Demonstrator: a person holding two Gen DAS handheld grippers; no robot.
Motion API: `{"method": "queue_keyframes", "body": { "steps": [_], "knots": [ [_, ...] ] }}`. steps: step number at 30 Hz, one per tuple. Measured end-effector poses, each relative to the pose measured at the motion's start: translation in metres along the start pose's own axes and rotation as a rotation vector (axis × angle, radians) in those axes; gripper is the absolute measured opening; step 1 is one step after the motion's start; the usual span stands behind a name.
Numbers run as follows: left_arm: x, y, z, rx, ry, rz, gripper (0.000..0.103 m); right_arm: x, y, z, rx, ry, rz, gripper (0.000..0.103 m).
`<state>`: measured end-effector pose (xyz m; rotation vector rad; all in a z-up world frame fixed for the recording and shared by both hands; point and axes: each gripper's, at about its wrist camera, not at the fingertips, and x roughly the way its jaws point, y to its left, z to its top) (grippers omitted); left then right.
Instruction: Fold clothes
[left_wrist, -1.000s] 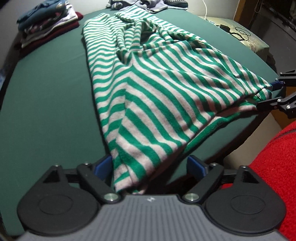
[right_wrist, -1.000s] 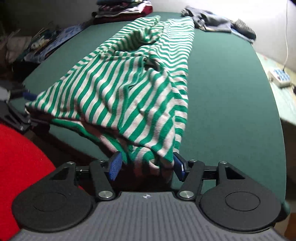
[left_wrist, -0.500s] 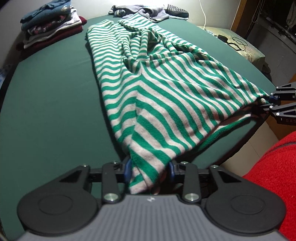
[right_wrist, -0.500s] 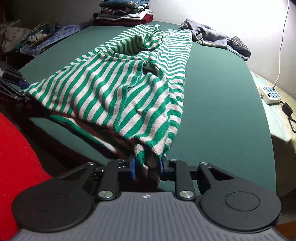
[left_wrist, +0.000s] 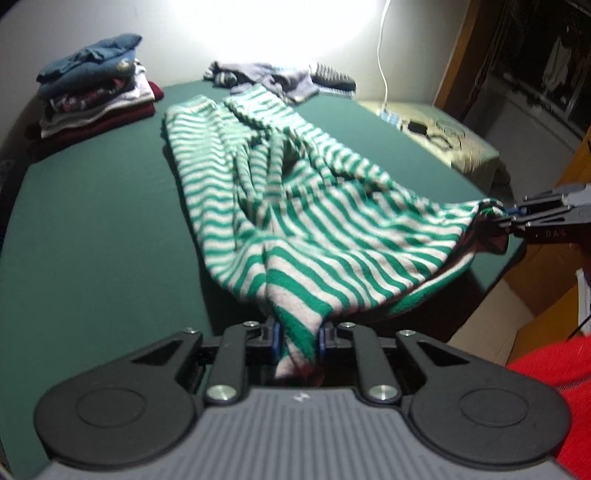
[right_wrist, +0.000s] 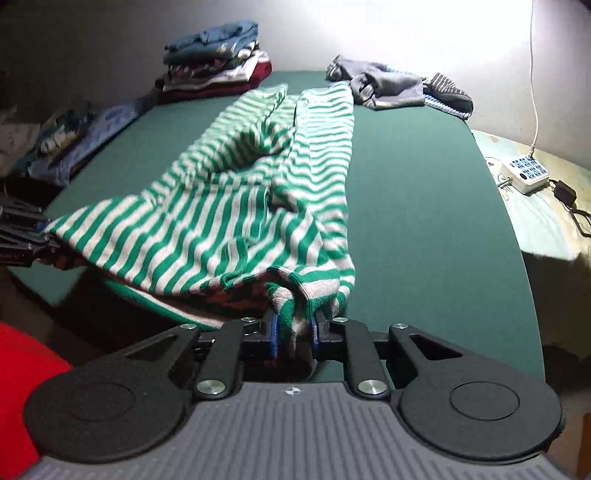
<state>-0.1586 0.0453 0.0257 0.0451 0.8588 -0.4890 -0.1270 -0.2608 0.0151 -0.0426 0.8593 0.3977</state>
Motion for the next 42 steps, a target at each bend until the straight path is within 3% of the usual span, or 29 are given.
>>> {"method": "queue_keyframes", "body": {
  "steps": [4,12,21,29,34,37,40,42],
  "knots": [
    [-0.002,0.011,0.026,-0.014,-0.054,0.011,0.014,-0.004,-0.013,0.027,0.045,-0.059,0.029,0.017],
    [0.022,0.041,0.079,-0.089,-0.117,0.078,0.014,0.024,-0.035,0.087,0.003,-0.166,0.085,0.017],
    [0.084,0.075,0.123,-0.162,-0.079,0.161,0.014,0.092,-0.068,0.132,-0.01,-0.156,0.128,0.017],
    [0.141,0.1,0.143,-0.203,0.004,0.199,0.015,0.144,-0.088,0.147,0.046,-0.099,0.162,0.017],
    [0.164,0.113,0.147,-0.223,0.026,0.226,0.024,0.168,-0.098,0.154,0.101,-0.078,0.166,0.023],
    [0.168,0.117,0.149,-0.234,0.021,0.238,0.035,0.176,-0.104,0.159,0.13,-0.084,0.142,0.039],
    [0.154,0.118,0.15,-0.229,-0.01,0.274,0.048,0.159,-0.116,0.166,0.183,-0.16,0.14,0.041],
    [0.136,0.122,0.149,-0.245,-0.042,0.287,0.048,0.14,-0.12,0.169,0.178,-0.215,0.17,0.041]
  ]
}}
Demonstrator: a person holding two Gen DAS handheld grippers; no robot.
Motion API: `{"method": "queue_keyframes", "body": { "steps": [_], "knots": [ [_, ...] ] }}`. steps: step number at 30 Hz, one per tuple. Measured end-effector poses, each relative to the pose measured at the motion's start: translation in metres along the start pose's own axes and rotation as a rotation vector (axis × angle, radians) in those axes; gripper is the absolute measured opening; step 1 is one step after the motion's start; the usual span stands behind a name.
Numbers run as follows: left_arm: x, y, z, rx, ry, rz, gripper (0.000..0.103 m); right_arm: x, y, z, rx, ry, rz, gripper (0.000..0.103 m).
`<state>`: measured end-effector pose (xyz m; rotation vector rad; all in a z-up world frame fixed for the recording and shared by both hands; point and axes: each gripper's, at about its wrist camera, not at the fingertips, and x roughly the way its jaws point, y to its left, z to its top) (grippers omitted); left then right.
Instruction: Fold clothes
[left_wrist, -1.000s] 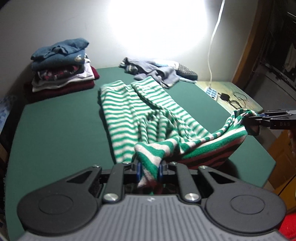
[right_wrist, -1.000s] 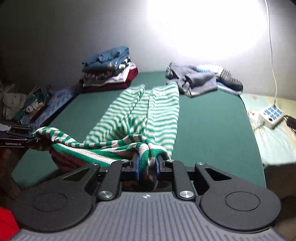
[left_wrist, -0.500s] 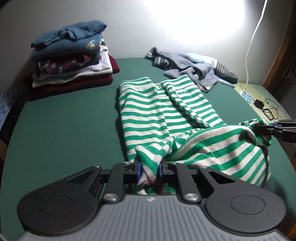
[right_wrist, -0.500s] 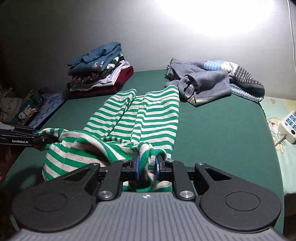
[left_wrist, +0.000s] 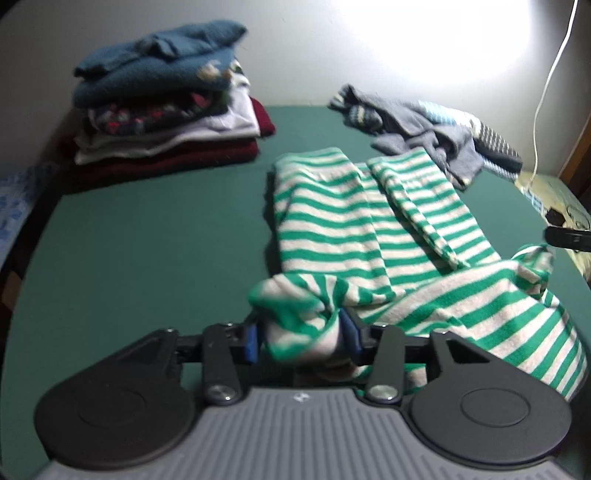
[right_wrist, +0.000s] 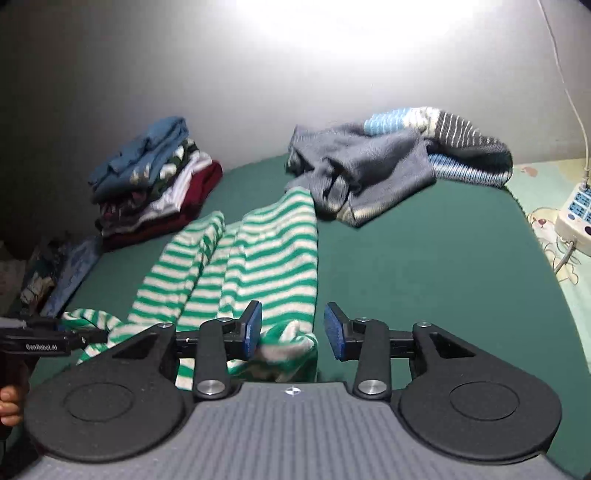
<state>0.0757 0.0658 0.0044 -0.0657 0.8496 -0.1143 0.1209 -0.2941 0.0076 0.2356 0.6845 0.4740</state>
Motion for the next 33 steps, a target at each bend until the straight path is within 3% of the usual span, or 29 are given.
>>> {"method": "queue_keyframes", "body": {
  "steps": [3,8,11,15,18,19,21,22,27,29,30,33],
  "knots": [
    [-0.022,0.01,-0.007,-0.022,-0.028,0.006,0.051,-0.019,0.019,-0.007,-0.151,0.061,0.037,0.041],
    [-0.023,0.006,-0.038,-0.029,0.043,-0.038,0.067,-0.008,0.052,-0.043,-0.4,0.136,-0.013,0.041],
    [-0.012,0.004,-0.049,-0.048,0.07,-0.059,0.069,0.012,0.058,-0.044,-0.378,0.115,-0.053,0.042],
    [-0.004,0.002,-0.035,-0.04,-0.01,-0.056,0.072,0.042,0.058,-0.038,-0.353,0.113,-0.105,0.045],
    [0.014,0.008,-0.019,-0.063,-0.01,-0.092,0.073,0.057,0.054,-0.036,-0.317,0.125,-0.112,0.045],
    [0.021,0.008,-0.015,-0.061,0.004,-0.099,0.072,0.06,0.053,-0.035,-0.301,0.131,-0.105,0.045],
    [0.032,0.002,-0.012,-0.03,0.02,-0.087,0.065,0.067,0.052,-0.037,-0.288,0.138,-0.125,0.026],
    [0.036,-0.002,-0.012,-0.008,0.031,-0.072,0.058,0.071,0.051,-0.038,-0.283,0.14,-0.136,0.024],
    [0.037,-0.016,-0.015,0.056,0.044,-0.017,0.052,0.076,0.073,-0.039,-0.438,0.137,-0.197,0.026],
    [0.028,-0.015,-0.017,0.052,0.041,-0.037,0.048,0.061,0.078,-0.03,-0.419,0.081,-0.212,0.029],
    [0.022,-0.014,-0.018,0.046,0.038,-0.059,0.046,0.052,0.082,-0.024,-0.407,0.042,-0.185,0.031],
    [0.012,-0.012,-0.021,0.02,0.019,-0.135,0.053,0.053,0.105,-0.012,-0.41,0.043,-0.01,0.043]
  ]
}}
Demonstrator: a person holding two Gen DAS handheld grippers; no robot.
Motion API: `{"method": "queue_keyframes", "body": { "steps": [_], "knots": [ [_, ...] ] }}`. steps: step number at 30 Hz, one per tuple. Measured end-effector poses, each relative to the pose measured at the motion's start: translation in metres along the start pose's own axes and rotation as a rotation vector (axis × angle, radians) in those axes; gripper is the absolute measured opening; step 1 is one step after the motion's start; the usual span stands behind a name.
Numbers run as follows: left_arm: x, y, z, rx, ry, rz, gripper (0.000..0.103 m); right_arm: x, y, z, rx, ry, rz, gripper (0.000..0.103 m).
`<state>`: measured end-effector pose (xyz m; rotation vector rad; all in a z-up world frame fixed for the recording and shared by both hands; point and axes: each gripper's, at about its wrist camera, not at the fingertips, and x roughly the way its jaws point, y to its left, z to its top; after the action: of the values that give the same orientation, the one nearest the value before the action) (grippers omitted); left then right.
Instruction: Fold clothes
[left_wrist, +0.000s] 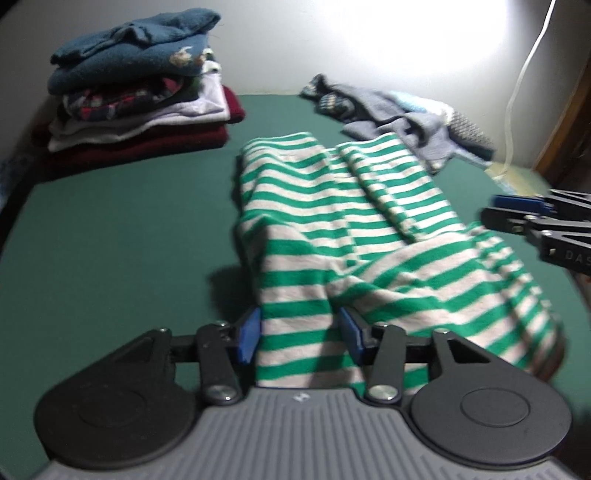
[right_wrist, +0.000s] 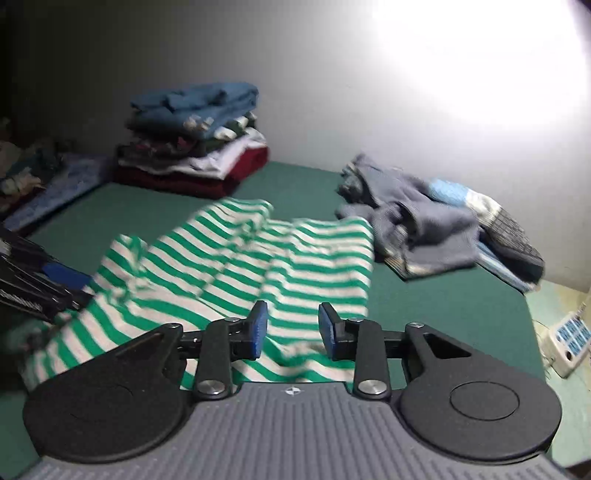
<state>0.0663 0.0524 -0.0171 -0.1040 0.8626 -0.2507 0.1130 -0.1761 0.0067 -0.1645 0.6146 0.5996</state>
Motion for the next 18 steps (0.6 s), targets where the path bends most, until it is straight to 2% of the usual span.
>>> {"method": "queue_keyframes", "body": {
  "steps": [2,4,5,7,10,11,13,14,17,18],
  "knots": [
    [0.003,0.002,-0.002,-0.007,0.004,-0.009,0.055,0.001,0.012,0.013,-0.005,-0.02,0.117,0.047],
    [0.007,0.007,-0.002,-0.036,0.011,-0.038,0.051,0.012,0.023,0.024,-0.012,-0.019,0.207,0.047],
    [0.007,0.01,-0.003,-0.052,0.01,-0.058,0.05,0.025,0.028,0.028,-0.022,0.003,0.226,0.047],
    [0.005,0.013,-0.002,-0.07,0.002,-0.088,0.039,0.054,0.032,0.032,-0.023,0.054,0.251,0.047],
    [0.0,0.013,-0.002,-0.041,-0.008,-0.076,0.031,0.094,0.028,0.032,0.068,0.181,0.324,0.047],
    [0.0,0.014,-0.003,-0.039,-0.004,-0.076,0.03,0.103,0.026,0.031,0.101,0.222,0.352,0.044],
    [-0.001,0.016,-0.004,-0.037,0.007,-0.078,0.03,0.107,0.026,0.029,0.121,0.277,0.401,0.027],
    [-0.001,0.016,-0.005,-0.036,0.013,-0.08,0.03,0.104,0.026,0.029,0.124,0.296,0.417,0.009],
    [-0.009,0.015,-0.008,-0.026,0.002,-0.11,0.03,0.086,0.021,0.032,0.115,0.313,0.455,0.007],
    [-0.012,0.013,-0.01,-0.017,-0.004,-0.117,0.035,0.08,0.018,0.033,0.113,0.315,0.451,0.007]
  ]
}}
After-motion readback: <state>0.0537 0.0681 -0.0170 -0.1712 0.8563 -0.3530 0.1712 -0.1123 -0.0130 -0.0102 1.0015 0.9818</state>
